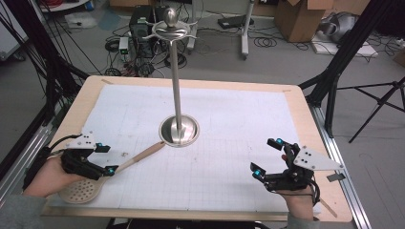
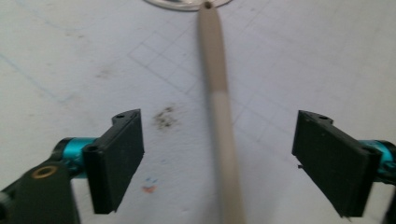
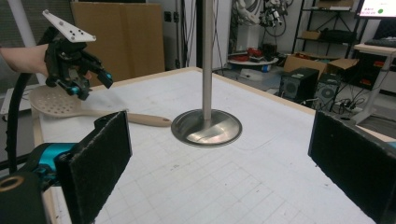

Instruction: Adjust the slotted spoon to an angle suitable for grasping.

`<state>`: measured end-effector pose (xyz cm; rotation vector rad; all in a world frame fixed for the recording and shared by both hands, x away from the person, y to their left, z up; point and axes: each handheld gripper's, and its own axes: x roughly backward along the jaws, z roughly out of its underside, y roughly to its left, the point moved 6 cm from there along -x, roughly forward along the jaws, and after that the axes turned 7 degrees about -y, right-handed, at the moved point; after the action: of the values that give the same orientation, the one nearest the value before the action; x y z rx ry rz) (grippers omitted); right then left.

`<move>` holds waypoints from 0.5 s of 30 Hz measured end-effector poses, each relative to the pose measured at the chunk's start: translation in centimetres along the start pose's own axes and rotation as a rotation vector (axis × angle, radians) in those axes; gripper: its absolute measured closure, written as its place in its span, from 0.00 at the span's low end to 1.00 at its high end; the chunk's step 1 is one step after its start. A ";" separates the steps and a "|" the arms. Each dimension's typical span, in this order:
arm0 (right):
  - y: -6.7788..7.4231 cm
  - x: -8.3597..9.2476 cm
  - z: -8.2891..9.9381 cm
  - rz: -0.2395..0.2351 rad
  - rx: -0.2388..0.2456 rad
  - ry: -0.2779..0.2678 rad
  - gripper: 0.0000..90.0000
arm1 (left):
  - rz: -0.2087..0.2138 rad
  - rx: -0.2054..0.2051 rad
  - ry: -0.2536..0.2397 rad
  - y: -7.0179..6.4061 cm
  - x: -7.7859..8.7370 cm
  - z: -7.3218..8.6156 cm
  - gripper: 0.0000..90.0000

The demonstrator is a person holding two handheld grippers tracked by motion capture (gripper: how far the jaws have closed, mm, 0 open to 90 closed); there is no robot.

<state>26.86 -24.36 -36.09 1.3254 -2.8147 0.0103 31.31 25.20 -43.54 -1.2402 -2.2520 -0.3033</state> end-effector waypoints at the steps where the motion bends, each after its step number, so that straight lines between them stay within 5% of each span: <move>1: 0.0 -0.1 0.0 -0.002 -0.004 0.000 0.05 | 0.000 -0.005 -0.003 -0.1 0.0 -0.1 0.11; 15: -0.7 -1.3 -0.4 -0.035 -0.017 -0.020 0.05 | -0.038 -0.032 0.021 -1.8 -0.9 -0.3 0.11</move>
<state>28.22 -23.77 -35.77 1.3784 -2.8017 -0.0275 30.36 23.43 -43.69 -1.2067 -2.2632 -0.3665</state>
